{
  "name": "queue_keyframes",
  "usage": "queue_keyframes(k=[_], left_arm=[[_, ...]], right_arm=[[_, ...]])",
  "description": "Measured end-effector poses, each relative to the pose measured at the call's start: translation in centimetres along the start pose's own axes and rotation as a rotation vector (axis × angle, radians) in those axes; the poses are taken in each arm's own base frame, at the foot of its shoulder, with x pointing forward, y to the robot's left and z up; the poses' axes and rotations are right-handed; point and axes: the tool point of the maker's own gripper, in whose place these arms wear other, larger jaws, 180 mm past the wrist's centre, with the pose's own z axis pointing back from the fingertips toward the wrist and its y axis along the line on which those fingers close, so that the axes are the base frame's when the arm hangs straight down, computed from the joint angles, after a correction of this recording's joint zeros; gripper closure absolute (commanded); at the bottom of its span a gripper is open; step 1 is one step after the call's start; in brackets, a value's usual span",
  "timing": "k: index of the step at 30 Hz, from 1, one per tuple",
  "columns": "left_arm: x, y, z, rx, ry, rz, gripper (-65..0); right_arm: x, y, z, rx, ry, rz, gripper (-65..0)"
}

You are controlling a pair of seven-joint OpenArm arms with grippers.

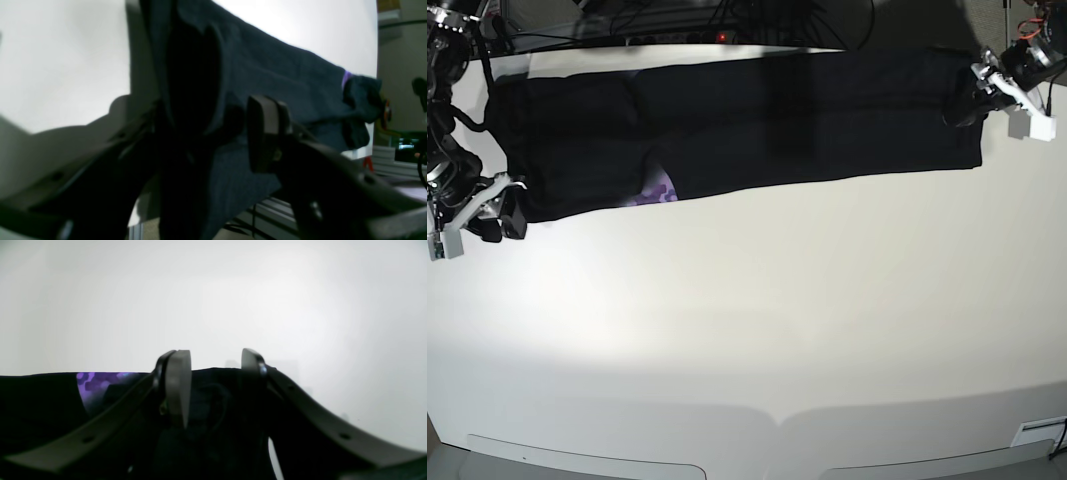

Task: Fold the T-shirt properly
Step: 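Lift the hem and fold it over onto the collar fold with both grippers, then grasp the strip's ends and push them inward with both grippers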

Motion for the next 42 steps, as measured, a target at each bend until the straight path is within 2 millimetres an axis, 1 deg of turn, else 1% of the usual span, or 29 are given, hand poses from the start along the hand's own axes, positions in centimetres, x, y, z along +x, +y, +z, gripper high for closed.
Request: queue_keyframes(k=[1, 2, 3, 4, 6, 8, 10, 13, 16, 19, 22, 25, 27, 30, 31, 33, 35, 37, 38, 40, 42], left_arm=[[0.0, 0.0, 0.0, 0.0, 0.0, 0.001, -30.4], [0.0, 0.0, 0.0, 0.001, 0.001, 0.0, -27.6], [-0.1, 0.0, 0.0, 0.002, 0.003, -0.001, -22.9], [-0.2, 0.2, 0.0, 0.009, 0.009, -0.001, -16.3], [-0.4, 0.4, 0.0, 0.02, 0.017, 0.001, 0.0], [-0.2, 0.5, 0.1, 0.025, 0.0, 0.006, 0.0], [0.6, 0.6, 0.0, 0.031, -0.051, 0.004, 0.0], [1.9, 0.9, 0.3, 0.041, -0.098, -0.012, 0.0], [3.0, 2.2, 0.8, 0.111, -0.067, -0.105, 0.0], [5.0, 3.2, 1.1, 0.167, -0.083, -0.171, 0.0], [6.8, 3.8, 1.7, 0.205, -0.098, -0.21, 0.0], [8.5, 4.4, 2.2, 0.246, -0.102, -0.242, 0.0], [10.0, 5.2, 2.7, 0.302, -0.122, -0.251, 0.0], [12.1, 6.7, 4.3, 0.401, -0.147, -0.298, 0.0], [12.6, 7.3, 5.0, 0.443, -0.138, -0.311, 0.0], [13.4, 8.0, 6.0, 0.491, -0.118, -0.34, 0.0], [13.7, 8.5, 6.8, 0.518, -0.076, -0.325, 0.0], [13.8, 7.7, 7.0, 0.467, -0.053, -0.275, 0.0], [13.8, 7.0, 6.9, 0.431, -0.045, -0.245, 0.0], [13.7, 4.8, 6.1, 0.327, -0.039, -0.216, 0.0], [13.2, 1.7, 5.1, 0.201, -0.035, -0.19, 0.0]], right_arm=[[0.0, 0.0, 0.0, 0.0, 0.0, 0.0, -25.3], [0.0, 0.0, 0.0, 0.0, 0.0, 0.0, -25.3], [0.0, 0.0, 0.0, 0.0, 0.0, 0.0, -25.3], [0.0, 0.0, 0.0, 0.0, 0.0, 0.0, -25.3], [0.0, 0.0, 0.0, 0.0, -0.001, 0.0, -25.3], [0.0, 0.0, 0.0, 0.0, -0.001, 0.0, -25.3], [0.2, 0.2, 0.0, 0.012, -0.01, -0.011, -25.3], [0.6, 1.5, -0.1, 0.073, -0.043, -0.076, -25.3], [0.5, 2.8, -0.3, 0.12, -0.062, -0.135, -25.3], [0.3, 4.0, -0.6, 0.146, -0.081, -0.18, -25.3], [-1.0, 6.4, -1.4, 0.207, -0.034, -0.183, -25.3], [-2.1, 9.8, -2.5, 0.292, 0.016, -0.175, -25.3], [-2.7, 12.2, -3.1, 0.351, 0.048, -0.154, -25.3], [-3.6, 15.8, -3.6, 0.446, 0.089, -0.124, -25.3], [-3.9, 16.9, -3.7, 0.477, 0.102, -0.114, -25.3], [-4.5, 19.0, -3.7, 0.533, 0.127, -0.095, -25.3], [-5.0, 20.7, -3.6, 0.58, 0.148, -0.081, -25.3], [-5.4, 21.9, -3.5, 0.61, 0.161, -0.069, -25.3], [-5.5, 22.1, -3.6, 0.61, 0.16, -0.054, -25.3], [-6.1, 22.1, -3.9, 0.592, 0.186, -0.006, -25.3], [-5.9, 22.1, -4.0, 0.591, 0.183, 0.002, -25.3]])
